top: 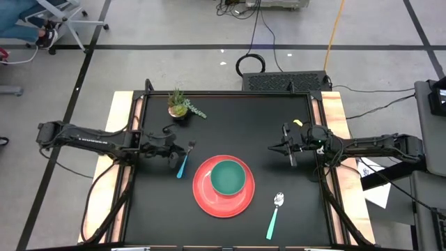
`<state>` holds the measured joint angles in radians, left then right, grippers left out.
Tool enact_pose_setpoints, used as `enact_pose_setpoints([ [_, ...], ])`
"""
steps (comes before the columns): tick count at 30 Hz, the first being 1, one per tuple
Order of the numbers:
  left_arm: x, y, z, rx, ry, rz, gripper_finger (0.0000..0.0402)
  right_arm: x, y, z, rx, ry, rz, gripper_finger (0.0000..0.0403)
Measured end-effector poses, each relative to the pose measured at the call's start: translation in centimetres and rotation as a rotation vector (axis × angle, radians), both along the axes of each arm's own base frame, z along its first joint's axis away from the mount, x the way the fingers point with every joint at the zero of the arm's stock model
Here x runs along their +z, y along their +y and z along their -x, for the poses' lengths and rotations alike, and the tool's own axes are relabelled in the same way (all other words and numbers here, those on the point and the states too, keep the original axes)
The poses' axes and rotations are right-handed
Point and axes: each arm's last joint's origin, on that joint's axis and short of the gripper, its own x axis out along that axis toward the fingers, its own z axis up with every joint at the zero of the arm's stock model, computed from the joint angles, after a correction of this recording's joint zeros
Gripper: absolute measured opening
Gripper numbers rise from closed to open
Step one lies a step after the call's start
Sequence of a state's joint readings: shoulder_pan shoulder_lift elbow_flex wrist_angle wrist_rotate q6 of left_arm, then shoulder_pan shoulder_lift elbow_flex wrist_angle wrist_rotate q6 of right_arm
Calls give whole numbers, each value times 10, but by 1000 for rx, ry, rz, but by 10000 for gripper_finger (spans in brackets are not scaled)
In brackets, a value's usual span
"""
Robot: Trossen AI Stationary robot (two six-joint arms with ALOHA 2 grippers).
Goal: Set table place
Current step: Put the blue fork to the left of the bowl green bowl on the orange plate
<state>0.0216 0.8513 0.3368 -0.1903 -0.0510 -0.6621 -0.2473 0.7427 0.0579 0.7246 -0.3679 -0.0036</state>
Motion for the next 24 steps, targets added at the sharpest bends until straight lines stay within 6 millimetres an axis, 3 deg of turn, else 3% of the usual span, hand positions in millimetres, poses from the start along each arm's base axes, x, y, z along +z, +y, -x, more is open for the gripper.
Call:
enact_pose_setpoints([
  [7,-4,2,-10,59,131,155,219,0,0,0,0,1,-1,4],
  [16,13,9,-31,70,396,158,223,0,0,0,0,1,-4,4],
  [24,27,15,-63,-3,491,131,223,0,0,0,-1,2,-23,4],
])
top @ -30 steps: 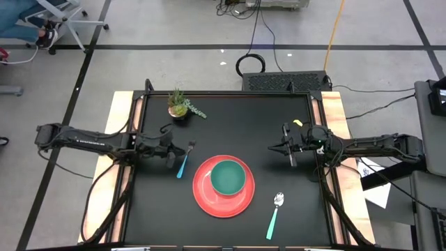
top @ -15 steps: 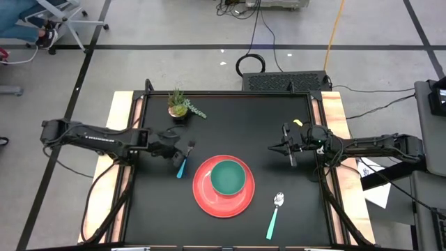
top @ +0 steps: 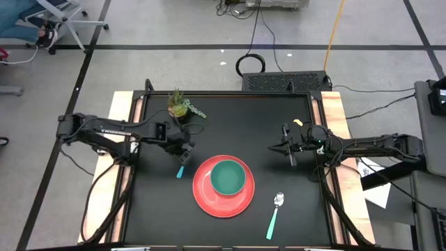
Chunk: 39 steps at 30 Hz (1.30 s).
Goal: Set table place
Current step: Put the blue fork to the left of the bowl green bowl on the orange plate
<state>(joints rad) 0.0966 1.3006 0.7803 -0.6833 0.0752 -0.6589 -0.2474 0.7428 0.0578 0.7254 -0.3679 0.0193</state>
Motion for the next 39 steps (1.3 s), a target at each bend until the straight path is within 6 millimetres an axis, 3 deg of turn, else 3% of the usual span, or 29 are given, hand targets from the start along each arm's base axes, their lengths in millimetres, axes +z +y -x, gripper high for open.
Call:
enact_pose_setpoints([
  [12,-31,7,-15,11,150,23,223,-1,0,0,0,12,-3,4],
  [39,-59,7,-28,6,218,28,223,-3,0,0,0,25,-7,4],
])
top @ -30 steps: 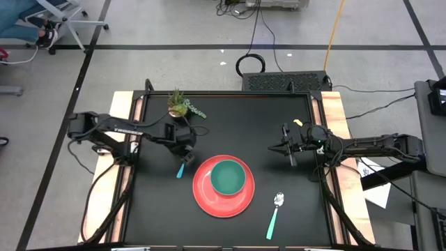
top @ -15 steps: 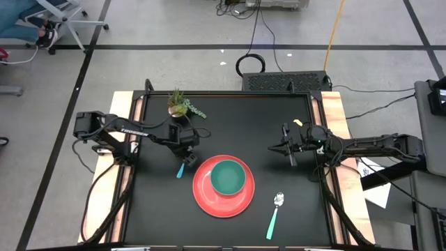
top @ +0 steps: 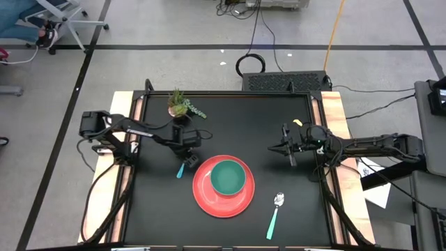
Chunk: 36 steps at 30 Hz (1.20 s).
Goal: Set table place
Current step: Put the blue fork to the left of the bowl green bowl on the orange plate
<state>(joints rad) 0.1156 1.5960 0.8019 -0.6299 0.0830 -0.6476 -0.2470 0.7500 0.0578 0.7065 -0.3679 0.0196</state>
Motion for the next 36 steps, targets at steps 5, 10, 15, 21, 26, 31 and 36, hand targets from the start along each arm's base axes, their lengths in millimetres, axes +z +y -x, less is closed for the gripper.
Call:
enact_pose_setpoints([
  [5,-4,-1,-1,-16,14,-11,223,-1,0,0,0,5,0,4],
  [10,-3,-1,-1,-12,6,-27,223,0,0,0,0,2,3,4],
  [15,-4,-1,-1,-14,8,-32,210,0,0,0,0,-5,2,4],
  [21,-4,-4,0,-36,18,-65,128,0,0,0,0,-5,-1,4],
  [26,-4,-5,-1,-42,13,-78,58,0,0,0,0,-5,-1,4],
  [31,-4,-5,-1,-96,3,-82,10,1,0,0,0,-7,-1,4],
  [36,-4,-5,-1,-109,3,-81,18,1,0,0,0,-9,-2,4],
])
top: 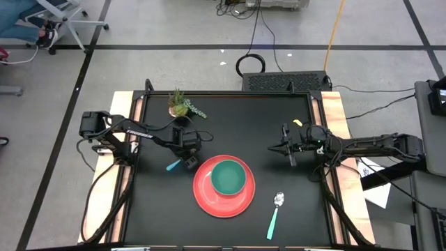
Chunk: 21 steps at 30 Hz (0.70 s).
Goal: Set table place
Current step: Put the blue fork to the left of the bowl green bowl on the orange plate
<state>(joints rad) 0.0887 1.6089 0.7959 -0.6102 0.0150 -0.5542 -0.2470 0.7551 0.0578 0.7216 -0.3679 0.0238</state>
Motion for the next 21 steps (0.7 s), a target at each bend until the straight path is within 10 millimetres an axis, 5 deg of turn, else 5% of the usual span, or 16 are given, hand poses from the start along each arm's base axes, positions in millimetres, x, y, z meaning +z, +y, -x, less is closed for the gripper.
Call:
enact_pose_setpoints([
  [21,65,-5,11,-32,-344,-7,7,0,0,0,0,0,-9,4],
])
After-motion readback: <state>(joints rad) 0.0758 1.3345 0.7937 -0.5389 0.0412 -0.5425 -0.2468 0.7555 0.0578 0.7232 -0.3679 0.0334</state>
